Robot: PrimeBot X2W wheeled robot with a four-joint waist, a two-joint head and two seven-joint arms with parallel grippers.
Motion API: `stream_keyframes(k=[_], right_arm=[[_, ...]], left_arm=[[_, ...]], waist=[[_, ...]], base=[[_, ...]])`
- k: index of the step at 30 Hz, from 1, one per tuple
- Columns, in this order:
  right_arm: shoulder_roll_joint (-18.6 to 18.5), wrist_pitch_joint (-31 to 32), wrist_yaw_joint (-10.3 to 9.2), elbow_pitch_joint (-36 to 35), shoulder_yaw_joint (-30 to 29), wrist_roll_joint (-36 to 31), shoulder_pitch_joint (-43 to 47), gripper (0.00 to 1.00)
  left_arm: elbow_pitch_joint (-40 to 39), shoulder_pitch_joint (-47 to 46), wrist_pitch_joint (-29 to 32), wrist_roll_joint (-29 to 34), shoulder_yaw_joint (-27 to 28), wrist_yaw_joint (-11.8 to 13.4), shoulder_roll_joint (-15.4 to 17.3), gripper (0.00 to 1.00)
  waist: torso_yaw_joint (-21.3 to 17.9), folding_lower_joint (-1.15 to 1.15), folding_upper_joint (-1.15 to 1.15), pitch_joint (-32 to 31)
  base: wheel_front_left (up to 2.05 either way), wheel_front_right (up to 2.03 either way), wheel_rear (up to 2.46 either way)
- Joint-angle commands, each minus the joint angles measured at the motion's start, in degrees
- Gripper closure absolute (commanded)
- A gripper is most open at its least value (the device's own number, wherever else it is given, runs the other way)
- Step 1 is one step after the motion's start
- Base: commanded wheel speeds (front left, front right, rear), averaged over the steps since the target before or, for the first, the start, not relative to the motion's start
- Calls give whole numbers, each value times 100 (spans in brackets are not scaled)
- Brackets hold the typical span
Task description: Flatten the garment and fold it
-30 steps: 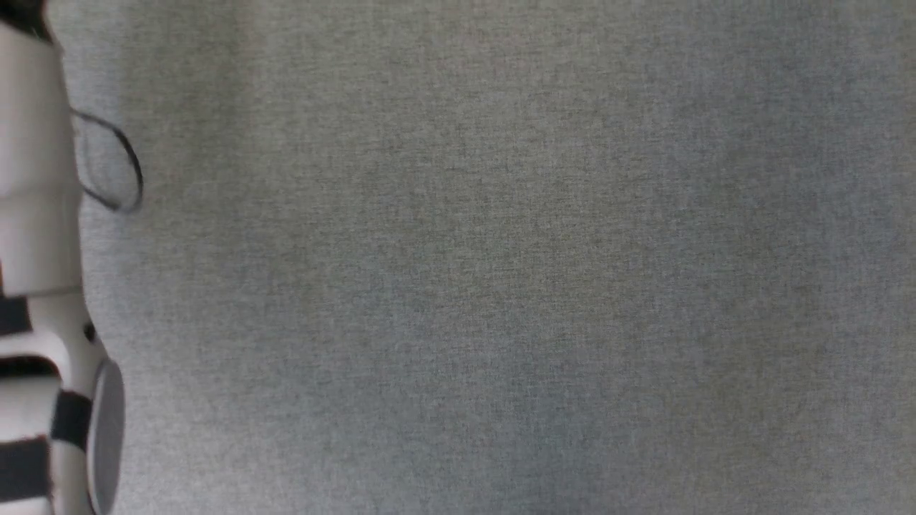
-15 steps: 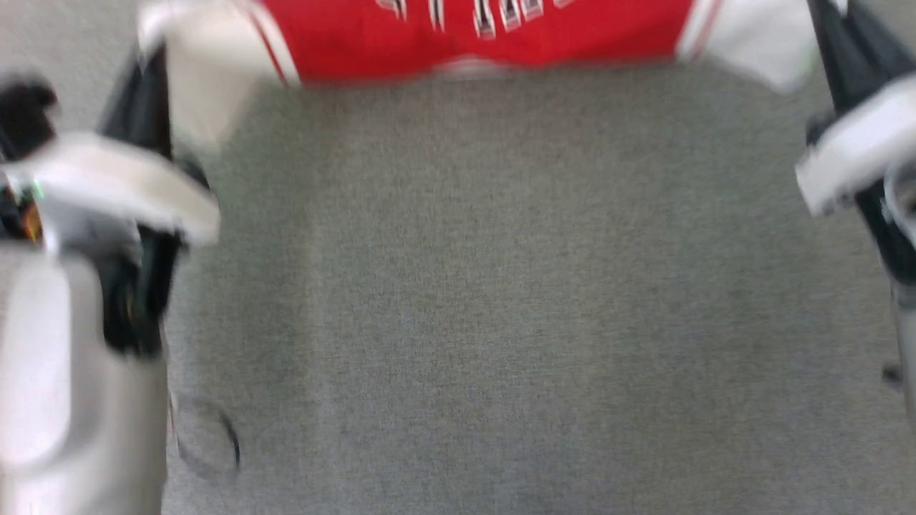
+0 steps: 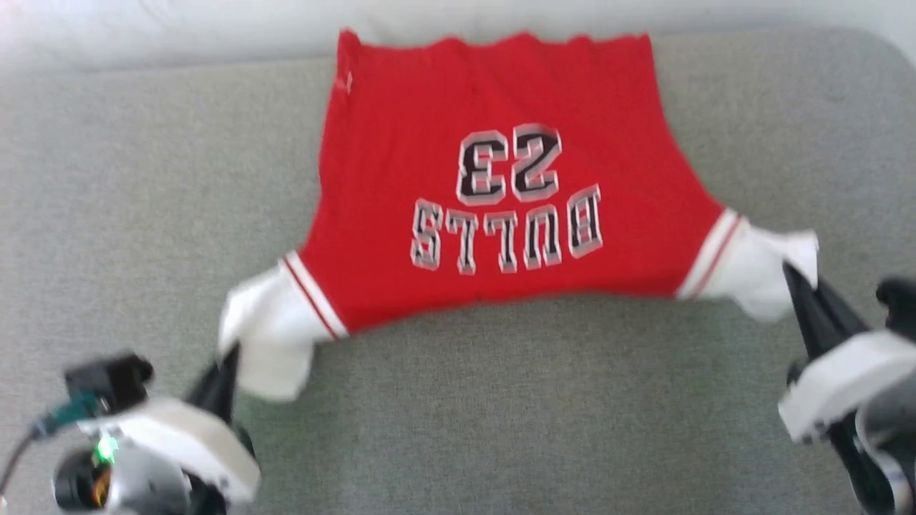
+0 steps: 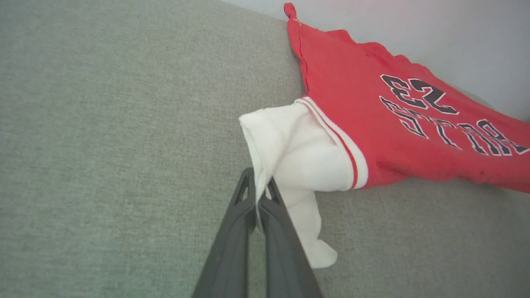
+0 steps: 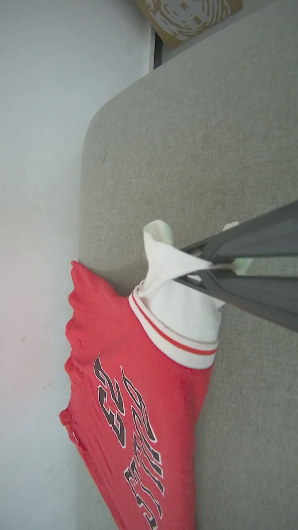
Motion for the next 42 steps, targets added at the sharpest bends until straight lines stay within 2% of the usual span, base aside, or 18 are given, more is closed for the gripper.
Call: stream_keyframes(k=[1, 6, 10, 21, 28, 33, 38, 42], right_arm=[[47, 36, -5, -76, -84, 18, 162, 100], [229, 367, -5, -358, -371, 132, 942, 100], [299, 873, -5, -572, -360, 325, 1585, 100], [123, 2256, -5, -1293, -411, 918, 2666, 100], [39, 2418, -5, -1568, -582, 951, 2841, 100], [-358, 2269, -5, -1179, -37, 954, 2537, 100], [-648, 1900, -5, -176, 436, 935, 2043, 100], [-685, 1428, -5, 654, 686, 915, 1664, 100]], left_arm=[[-81, 179, 77, -31, -26, -48, 37, 100], [-348, 921, 538, -291, -147, -172, 131, 100], [-530, 1383, 780, -426, -183, -194, 194, 100], [-1023, 2378, 1258, -893, -142, -115, 205, 100], [-1295, 2487, 1148, -867, -60, -99, 228, 100], [-1220, 2126, 791, -720, -129, -201, 144, 100], [-946, 1751, 493, -543, -312, -290, 26, 100], [-792, 1529, 377, -418, -461, -365, -1, 100]], waist=[[5, 2, 0, -310], [72, 2, 0, -580], [127, 2, 0, -739], [142, 2, 0, -979], [167, 2, 0, -1077], [123, 2, 0, -1090], [101, 2, 0, -1074], [134, 2, 0, -991]], base=[[0, 0, 0], [0, 0, 0], [0, 0, 0], [0, 0, 0], [0, 0, 0], [0, 0, 0], [0, 0, 0], [0, 0, 0]])
